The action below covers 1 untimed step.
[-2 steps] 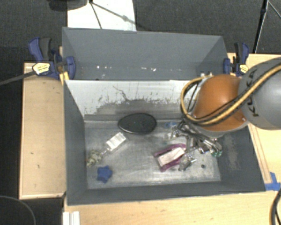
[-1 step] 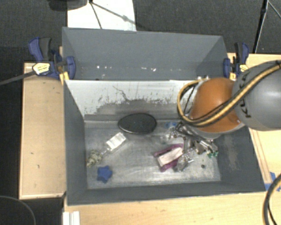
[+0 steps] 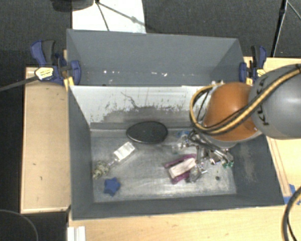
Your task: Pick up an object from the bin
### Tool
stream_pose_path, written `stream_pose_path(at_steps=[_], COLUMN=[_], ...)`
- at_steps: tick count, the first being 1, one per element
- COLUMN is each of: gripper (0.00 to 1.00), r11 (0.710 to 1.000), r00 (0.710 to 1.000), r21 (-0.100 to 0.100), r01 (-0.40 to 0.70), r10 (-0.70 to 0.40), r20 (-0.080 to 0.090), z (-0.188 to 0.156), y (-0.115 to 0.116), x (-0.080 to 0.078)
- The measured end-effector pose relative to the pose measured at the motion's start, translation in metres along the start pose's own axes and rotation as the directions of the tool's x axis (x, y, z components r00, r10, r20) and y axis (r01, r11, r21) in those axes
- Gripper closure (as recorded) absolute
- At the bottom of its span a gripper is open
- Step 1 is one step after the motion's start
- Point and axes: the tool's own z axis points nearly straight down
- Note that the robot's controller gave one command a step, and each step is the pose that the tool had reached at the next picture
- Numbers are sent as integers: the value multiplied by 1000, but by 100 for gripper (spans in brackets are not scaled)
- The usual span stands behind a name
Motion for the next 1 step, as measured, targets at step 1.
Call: stream_pose_path(at_steps=[1], gripper=[100], r11=[1000], r00=[1000], r21=[1], r01=[0], r10=[0], r20=[7], z=[-2], y=[0], x=[-3])
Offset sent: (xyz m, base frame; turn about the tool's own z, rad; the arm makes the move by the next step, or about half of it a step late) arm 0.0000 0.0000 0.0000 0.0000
